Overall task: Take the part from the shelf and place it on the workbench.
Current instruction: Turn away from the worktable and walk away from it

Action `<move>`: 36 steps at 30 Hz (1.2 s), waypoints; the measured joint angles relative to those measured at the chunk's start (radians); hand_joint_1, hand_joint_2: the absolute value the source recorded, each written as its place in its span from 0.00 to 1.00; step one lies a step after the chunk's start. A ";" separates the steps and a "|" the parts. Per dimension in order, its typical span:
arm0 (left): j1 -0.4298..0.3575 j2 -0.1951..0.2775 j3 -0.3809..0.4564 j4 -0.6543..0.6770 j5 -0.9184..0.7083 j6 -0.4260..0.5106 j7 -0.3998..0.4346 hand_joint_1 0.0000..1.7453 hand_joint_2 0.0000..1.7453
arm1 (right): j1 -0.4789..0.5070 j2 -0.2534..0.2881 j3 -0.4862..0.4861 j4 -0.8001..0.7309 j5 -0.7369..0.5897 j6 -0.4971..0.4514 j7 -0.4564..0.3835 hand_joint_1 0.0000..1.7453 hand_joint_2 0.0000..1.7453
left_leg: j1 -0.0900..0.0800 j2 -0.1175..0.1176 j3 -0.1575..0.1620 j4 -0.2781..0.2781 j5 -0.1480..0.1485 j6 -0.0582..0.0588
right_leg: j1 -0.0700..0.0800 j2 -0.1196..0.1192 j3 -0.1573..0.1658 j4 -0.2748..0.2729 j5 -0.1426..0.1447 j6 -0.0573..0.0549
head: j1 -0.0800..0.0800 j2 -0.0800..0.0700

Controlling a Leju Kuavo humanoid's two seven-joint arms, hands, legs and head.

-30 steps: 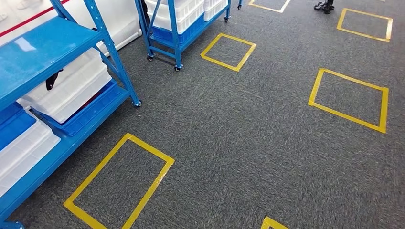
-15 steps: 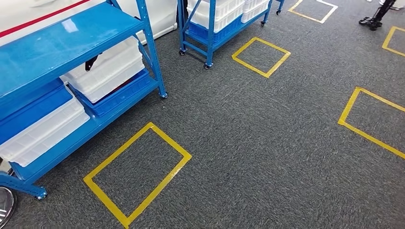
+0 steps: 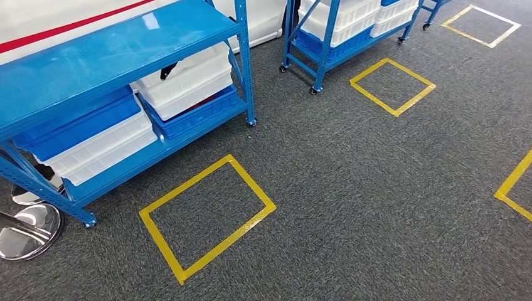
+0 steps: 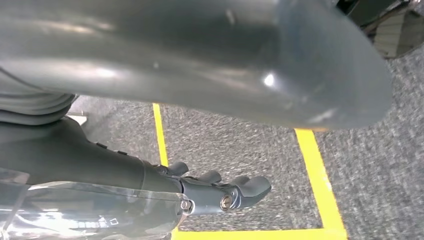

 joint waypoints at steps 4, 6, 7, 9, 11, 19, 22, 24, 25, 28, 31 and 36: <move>-0.007 0.001 0.000 0.000 -0.007 -0.001 -0.002 0.00 0.00 | 0.007 0.001 -0.010 -0.001 0.008 0.002 0.002 0.00 0.00 | 0.001 0.097 -0.108 0.225 -0.110 -0.013 | 0.006 -0.062 0.006 -0.007 -0.002 -0.019 | 0.000 0.000; -0.007 0.001 -0.001 0.000 -0.010 -0.001 -0.004 0.00 0.00 | 0.007 0.001 -0.014 -0.001 0.010 0.007 0.002 0.00 0.00 | 0.003 0.104 -0.133 0.277 -0.113 -0.016 | 0.009 -0.090 0.009 -0.006 -0.006 -0.019 | 0.000 0.000; -0.006 0.001 -0.001 0.000 -0.011 -0.001 -0.005 0.00 0.00 | 0.006 0.001 -0.016 -0.001 0.011 0.008 0.002 0.00 0.00 | 0.003 0.108 -0.115 0.244 -0.086 -0.016 | 0.009 -0.102 0.012 -0.006 -0.009 -0.018 | 0.000 0.000; -0.006 0.002 -0.002 0.000 -0.014 -0.002 -0.008 0.00 0.00 | 0.005 0.001 -0.022 -0.001 0.012 0.008 0.002 0.00 0.00 | 0.001 0.135 -0.037 0.098 -0.019 -0.010 | 0.010 -0.122 0.021 -0.005 -0.016 -0.012 | 0.000 0.000; -0.008 0.004 -0.003 0.000 -0.014 -0.003 -0.015 0.00 0.00 | 0.003 0.001 -0.029 -0.001 0.009 0.002 0.002 0.00 0.00 | -0.006 0.156 0.013 0.000 0.007 0.001 | 0.014 -0.137 0.026 -0.005 -0.021 -0.002 | 0.000 0.000; -0.009 0.005 -0.004 0.001 -0.014 -0.003 -0.031 0.00 0.00 | -0.004 0.000 -0.061 -0.007 -0.008 -0.005 0.009 0.00 0.00 | -0.003 0.126 0.040 -0.040 0.003 0.044 | 0.008 -0.058 -0.071 0.200 -0.123 0.032 | 0.001 0.000; -0.010 0.005 -0.004 0.002 -0.019 -0.002 -0.031 0.00 0.00 | 0.000 0.000 -0.072 -0.007 -0.007 -0.002 0.010 0.00 0.00 | -0.005 0.111 0.058 -0.038 -0.011 0.043 | 0.007 -0.053 -0.123 0.253 -0.093 0.034 | 0.001 0.000; -0.009 0.005 -0.005 0.003 -0.024 -0.002 -0.031 0.00 0.00 | 0.002 -0.001 -0.079 -0.007 -0.007 0.002 0.011 0.00 0.00 | -0.004 0.103 0.077 -0.036 -0.027 0.037 | 0.007 -0.052 -0.077 0.132 -0.006 0.031 | 0.001 0.000; -0.010 0.005 -0.006 0.004 -0.026 -0.002 -0.031 0.00 0.00 | 0.003 -0.001 -0.081 -0.007 -0.007 0.003 0.011 0.00 0.00 | -0.005 0.100 0.082 -0.032 -0.036 0.032 | 0.008 -0.051 -0.052 0.072 0.020 0.028 | 0.001 0.000; -0.013 0.005 -0.007 0.004 -0.027 -0.002 -0.031 0.00 0.00 | 0.000 -0.002 -0.087 -0.007 -0.007 0.007 0.011 0.00 0.00 | -0.010 0.096 0.088 -0.031 -0.052 0.015 | 0.014 -0.048 -0.026 0.013 0.016 0.010 | 0.000 0.000; -0.015 0.007 -0.009 0.005 -0.028 -0.001 -0.032 0.00 0.00 | -0.001 -0.002 -0.091 -0.007 -0.008 0.010 0.011 0.00 0.00 | -0.007 0.100 0.088 -0.005 -0.074 -0.001 | 0.010 -0.051 -0.007 0.002 0.005 -0.011 | -0.001 0.000; -0.013 0.007 -0.010 0.006 -0.028 -0.001 -0.031 0.00 0.00 | 0.000 -0.002 -0.096 -0.007 -0.008 0.009 0.011 0.00 0.00 | -0.003 0.105 -0.104 0.292 -0.145 -0.014 | 0.012 -0.054 0.038 -0.008 -0.030 -0.025 | -0.001 0.000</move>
